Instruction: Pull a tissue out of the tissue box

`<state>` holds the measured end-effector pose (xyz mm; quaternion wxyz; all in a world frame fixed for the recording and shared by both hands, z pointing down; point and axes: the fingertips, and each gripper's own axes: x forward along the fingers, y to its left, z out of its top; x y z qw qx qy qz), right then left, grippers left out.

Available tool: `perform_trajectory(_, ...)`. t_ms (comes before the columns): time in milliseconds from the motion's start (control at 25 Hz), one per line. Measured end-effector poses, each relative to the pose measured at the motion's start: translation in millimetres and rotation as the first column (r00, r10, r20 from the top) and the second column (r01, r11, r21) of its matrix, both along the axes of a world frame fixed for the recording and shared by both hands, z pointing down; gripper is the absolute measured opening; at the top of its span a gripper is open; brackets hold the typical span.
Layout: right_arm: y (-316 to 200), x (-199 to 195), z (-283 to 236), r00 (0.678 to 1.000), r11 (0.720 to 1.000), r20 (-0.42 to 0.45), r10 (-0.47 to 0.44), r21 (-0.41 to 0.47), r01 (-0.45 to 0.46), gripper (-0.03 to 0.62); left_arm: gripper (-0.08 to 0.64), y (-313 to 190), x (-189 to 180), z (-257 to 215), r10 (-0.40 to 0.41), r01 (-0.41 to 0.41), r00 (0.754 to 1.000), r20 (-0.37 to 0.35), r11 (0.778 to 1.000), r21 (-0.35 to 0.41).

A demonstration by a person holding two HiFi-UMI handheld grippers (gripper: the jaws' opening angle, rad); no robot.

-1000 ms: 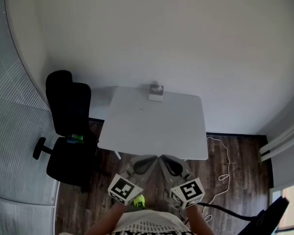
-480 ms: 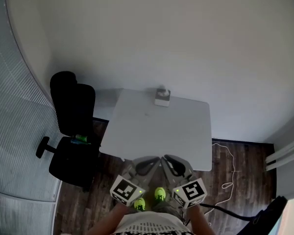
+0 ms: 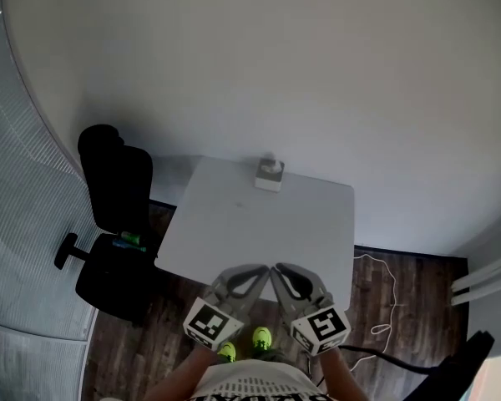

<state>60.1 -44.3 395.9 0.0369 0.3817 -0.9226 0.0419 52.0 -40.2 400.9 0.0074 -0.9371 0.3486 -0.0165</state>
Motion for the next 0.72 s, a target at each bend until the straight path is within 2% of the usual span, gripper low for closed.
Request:
perform_trajectory(160, -19.3, 15.3, 2.0, 1.000, 1.000, -0.006, -0.025, 0.000, 0.025, 0.032, 0.002, -20.1, 16.3, -5.7, -0.036, 0.035, 0.998, -0.047, 0.999, -0.007)
perform_trajectory(280, -31.9, 23.6, 3.0, 0.999, 0.999, -0.002, -0.050, 0.001, 0.050, 0.032, 0.003, -31.4, 23.9, 1.6, -0.044, 0.044, 0.999, -0.008, 0.999, -0.008)
perform_trajectory(480, -45.9, 28.9, 4.9, 0.996, 0.996, 0.002, -0.087, -0.002, 0.087, 0.032, 0.003, -44.2, 29.3, 6.2, -0.078, 0.078, 0.997, 0.009, 0.997, -0.013)
perform_trajectory(720, -57.5, 25.5, 5.3, 0.995, 0.995, 0.001, -0.101, -0.001, 0.101, 0.032, 0.002, -56.0, 26.3, 2.8, -0.106, 0.106, 0.994, -0.018, 0.994, -0.010)
